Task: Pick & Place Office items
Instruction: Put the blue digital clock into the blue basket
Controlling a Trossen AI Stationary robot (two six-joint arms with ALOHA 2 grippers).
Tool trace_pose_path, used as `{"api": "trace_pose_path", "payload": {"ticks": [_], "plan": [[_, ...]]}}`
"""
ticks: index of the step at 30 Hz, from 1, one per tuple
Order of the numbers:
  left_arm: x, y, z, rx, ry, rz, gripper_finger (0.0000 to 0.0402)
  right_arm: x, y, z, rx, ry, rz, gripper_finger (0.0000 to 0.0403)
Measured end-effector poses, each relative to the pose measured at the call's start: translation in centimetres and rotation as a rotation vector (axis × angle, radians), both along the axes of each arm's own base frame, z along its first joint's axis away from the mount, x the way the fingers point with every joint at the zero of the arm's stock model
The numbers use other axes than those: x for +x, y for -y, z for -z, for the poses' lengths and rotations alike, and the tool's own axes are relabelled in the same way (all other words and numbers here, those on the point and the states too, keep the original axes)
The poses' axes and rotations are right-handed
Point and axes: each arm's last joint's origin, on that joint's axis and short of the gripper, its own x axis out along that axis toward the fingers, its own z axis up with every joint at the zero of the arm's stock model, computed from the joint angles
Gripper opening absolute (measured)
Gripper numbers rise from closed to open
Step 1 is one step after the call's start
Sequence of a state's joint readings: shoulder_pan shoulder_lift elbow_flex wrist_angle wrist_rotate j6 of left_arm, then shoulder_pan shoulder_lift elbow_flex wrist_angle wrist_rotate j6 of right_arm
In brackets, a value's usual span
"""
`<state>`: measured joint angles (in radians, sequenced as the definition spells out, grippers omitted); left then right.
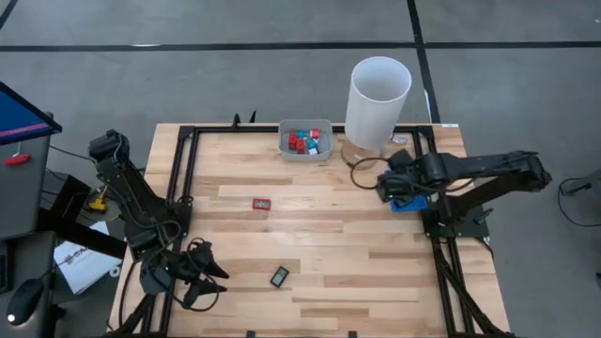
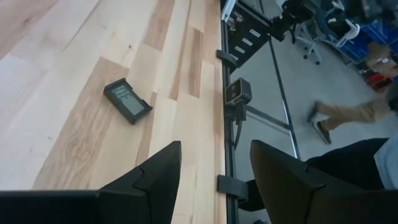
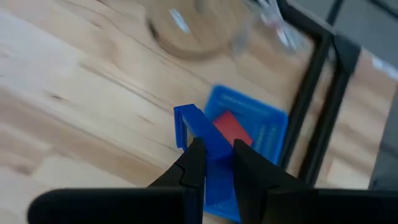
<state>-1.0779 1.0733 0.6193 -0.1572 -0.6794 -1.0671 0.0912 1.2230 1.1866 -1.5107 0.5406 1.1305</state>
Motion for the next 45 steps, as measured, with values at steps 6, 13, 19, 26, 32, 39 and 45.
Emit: {"api": "trace_pose_path", "payload": {"ticks": [6,13,19,26,32,39,45], "plan": [[0.0,0.0,0.0,-0.027,0.001,-0.034,0.0188,-3.4,1.3,2.7,0.025,0.028,0.202,0.0045],[0.2,-0.2,-0.1,-0.031,0.023,-0.073,0.0187,-6.8,1.9,4.7,0.05,0.206,0.399,0.0045],[0.5,-0.4,-0.1,-0.03,0.025,-0.092,0.0188,-8.6,2.0,6.6,0.054,0.304,0.532,0.0045],[0.6,-0.3,-0.3,-0.045,0.033,-0.097,0.0187,-8.2,2.2,7.5,0.039,0.295,0.572,0.0045],[0.6,-0.3,-0.3,-0.052,0.042,-0.109,0.0186,-7.0,2.5,8.0,0.053,0.259,0.542,0.0053],[0.7,-0.3,-0.5,-0.069,0.057,-0.118,0.0186,-6.4,2.6,8.3,0.053,0.238,0.527,0.0076],[0.7,-0.3,-0.5,-0.067,0.058,-0.12,0.0186,-6.3,2.6,8.2,0.053,0.24,0.5,0.0079]]}}
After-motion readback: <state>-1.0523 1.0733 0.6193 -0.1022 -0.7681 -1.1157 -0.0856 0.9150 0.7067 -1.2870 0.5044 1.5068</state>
